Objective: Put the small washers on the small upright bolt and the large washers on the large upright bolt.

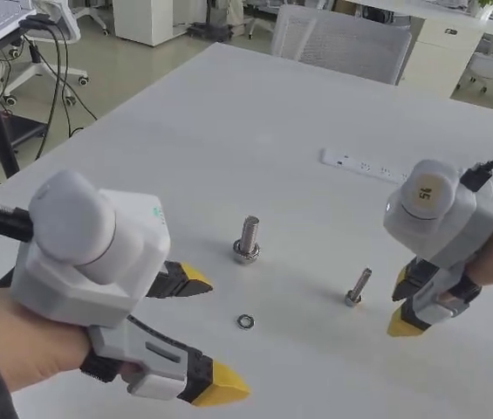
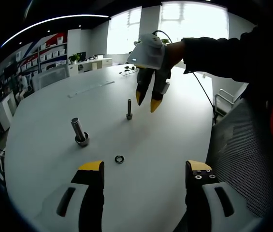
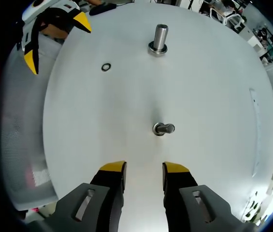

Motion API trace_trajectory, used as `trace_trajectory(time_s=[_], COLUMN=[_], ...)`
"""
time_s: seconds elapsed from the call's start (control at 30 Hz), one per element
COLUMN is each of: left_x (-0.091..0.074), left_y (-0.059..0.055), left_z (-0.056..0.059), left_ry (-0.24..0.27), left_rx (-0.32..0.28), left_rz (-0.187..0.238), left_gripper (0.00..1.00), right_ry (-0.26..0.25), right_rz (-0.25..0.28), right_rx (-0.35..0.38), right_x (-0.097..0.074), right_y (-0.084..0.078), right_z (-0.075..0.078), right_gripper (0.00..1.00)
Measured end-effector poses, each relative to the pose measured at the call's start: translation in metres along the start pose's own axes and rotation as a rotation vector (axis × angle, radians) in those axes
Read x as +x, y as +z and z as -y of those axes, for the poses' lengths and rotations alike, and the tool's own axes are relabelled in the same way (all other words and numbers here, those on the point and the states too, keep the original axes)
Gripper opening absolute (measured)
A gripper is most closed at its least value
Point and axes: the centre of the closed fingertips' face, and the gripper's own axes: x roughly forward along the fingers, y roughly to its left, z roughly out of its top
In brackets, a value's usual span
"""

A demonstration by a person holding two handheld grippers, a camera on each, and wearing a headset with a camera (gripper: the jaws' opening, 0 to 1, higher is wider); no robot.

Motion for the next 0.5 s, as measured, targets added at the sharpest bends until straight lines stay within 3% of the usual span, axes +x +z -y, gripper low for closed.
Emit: trace_trajectory(time_s=[0.5], left_x=[0.0], left_y=[0.004], left_z=[-0.005], left_ry=[0.005], left_rx=[0.004], left_rz=[0.006], left_gripper=[0.67], right_ry=[0.043], right_rz=[0.017], right_rx=[-0.046], right_x=[0.002], right_y=[0.018], right_z=[-0.03], right_gripper=[0.31])
